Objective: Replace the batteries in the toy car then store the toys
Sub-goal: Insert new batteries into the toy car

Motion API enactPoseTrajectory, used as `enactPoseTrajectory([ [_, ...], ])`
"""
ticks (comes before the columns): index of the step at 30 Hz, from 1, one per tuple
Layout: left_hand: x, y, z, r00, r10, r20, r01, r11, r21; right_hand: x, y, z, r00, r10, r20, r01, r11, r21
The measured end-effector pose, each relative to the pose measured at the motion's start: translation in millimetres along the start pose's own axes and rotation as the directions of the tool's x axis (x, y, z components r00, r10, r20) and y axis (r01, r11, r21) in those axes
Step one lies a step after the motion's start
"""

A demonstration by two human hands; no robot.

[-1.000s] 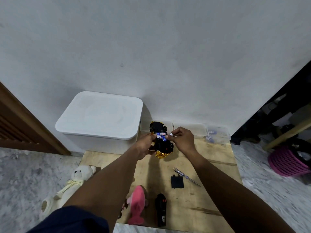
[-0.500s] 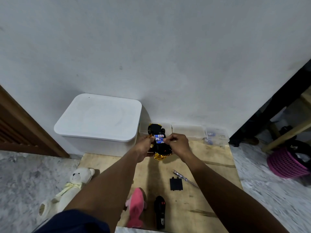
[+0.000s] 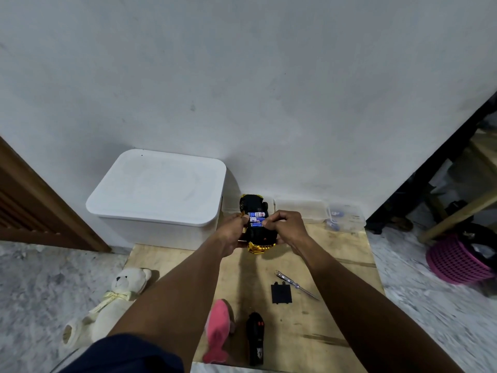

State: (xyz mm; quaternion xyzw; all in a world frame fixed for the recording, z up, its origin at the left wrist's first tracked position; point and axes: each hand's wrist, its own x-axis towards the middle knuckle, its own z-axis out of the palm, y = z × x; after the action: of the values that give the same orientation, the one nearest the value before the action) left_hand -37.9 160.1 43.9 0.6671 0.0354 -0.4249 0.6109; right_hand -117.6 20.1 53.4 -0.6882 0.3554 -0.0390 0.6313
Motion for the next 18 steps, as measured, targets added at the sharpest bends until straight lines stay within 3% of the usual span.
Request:
enactPoseTrajectory([
  [14, -1, 6, 3, 0.998, -0.004, 0.057, 0.002, 1.0, 0.029, 4, 25, -22, 0.991, -0.127, -0.047, 0.124, 0.99, -0.061],
  [16, -1, 3, 0, 0.999, -0.005, 0.05, 0.004, 1.0, 0.029, 0, 46, -28, 0.984, -0.156, -0.087, 0.139, 0.975, -0.175],
  [18, 0, 0, -3, 0.999, -0.005, 0.041, 0.003, 0.999, 0.04, -5, 74, -34, 0.983, -0.183, -0.007, 0.163, 0.893, -0.42],
])
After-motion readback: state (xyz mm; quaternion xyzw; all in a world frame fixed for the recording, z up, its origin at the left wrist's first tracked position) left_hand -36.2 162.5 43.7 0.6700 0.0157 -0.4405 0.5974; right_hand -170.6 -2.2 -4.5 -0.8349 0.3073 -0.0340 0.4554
